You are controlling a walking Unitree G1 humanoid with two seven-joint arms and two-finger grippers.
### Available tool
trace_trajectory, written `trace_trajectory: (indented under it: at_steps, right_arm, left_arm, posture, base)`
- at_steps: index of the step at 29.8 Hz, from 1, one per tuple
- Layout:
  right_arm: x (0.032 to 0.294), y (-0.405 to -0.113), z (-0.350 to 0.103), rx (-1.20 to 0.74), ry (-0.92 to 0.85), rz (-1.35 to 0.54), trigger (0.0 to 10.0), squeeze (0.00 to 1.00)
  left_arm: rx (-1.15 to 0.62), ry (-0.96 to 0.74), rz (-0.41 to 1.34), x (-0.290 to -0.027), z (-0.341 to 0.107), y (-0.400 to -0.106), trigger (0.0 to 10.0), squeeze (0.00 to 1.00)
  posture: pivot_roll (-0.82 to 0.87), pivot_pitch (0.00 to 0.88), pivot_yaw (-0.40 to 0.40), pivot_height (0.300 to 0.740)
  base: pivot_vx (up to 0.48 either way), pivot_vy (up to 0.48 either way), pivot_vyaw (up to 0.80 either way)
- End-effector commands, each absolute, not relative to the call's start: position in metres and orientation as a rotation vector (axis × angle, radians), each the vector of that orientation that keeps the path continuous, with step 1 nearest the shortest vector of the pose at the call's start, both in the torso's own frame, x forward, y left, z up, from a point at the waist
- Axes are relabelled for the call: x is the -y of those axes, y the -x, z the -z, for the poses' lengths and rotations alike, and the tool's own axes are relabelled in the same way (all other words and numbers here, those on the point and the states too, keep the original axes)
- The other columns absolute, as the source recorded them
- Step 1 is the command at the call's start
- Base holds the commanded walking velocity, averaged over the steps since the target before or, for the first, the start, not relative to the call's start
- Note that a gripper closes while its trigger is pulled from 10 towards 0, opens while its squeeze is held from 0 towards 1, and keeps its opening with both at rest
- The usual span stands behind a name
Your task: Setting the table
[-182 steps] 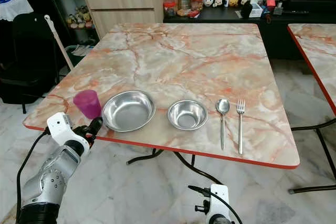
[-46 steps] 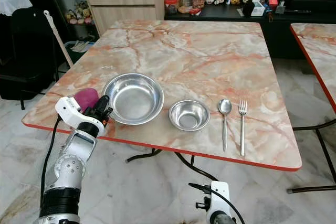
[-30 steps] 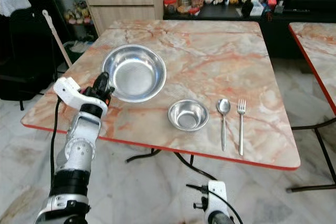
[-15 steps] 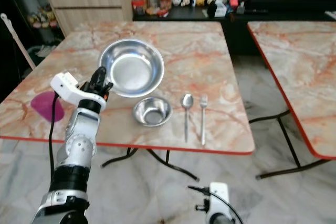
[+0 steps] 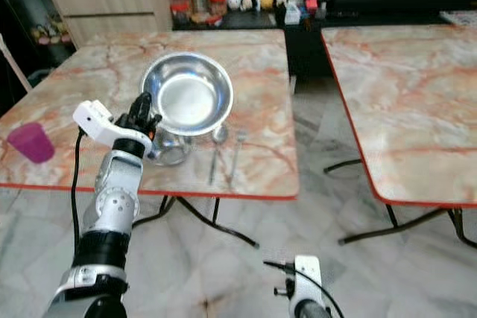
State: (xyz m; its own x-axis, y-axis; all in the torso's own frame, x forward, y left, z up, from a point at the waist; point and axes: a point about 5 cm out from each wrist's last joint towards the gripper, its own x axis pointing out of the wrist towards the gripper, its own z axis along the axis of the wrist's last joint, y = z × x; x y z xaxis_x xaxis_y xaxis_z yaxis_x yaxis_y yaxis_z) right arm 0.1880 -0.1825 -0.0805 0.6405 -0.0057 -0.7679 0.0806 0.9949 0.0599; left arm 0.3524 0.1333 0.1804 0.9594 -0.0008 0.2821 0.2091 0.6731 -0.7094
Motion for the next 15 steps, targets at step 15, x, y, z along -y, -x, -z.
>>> trace_trajectory:
  at_steps: [15]
  right_arm:
    - [0.1828, -0.1924, 0.0779, -0.85, -0.106, 0.065, 10.0, 0.0]
  left_arm:
    - [0.297, 0.811, 0.124, -0.1293, -0.1877, -0.3521, 10.0, 0.0]
  posture:
    - [-0.03, 0.0, 0.052, 0.714]
  base:
    - [0.0, -0.341, 0.0]
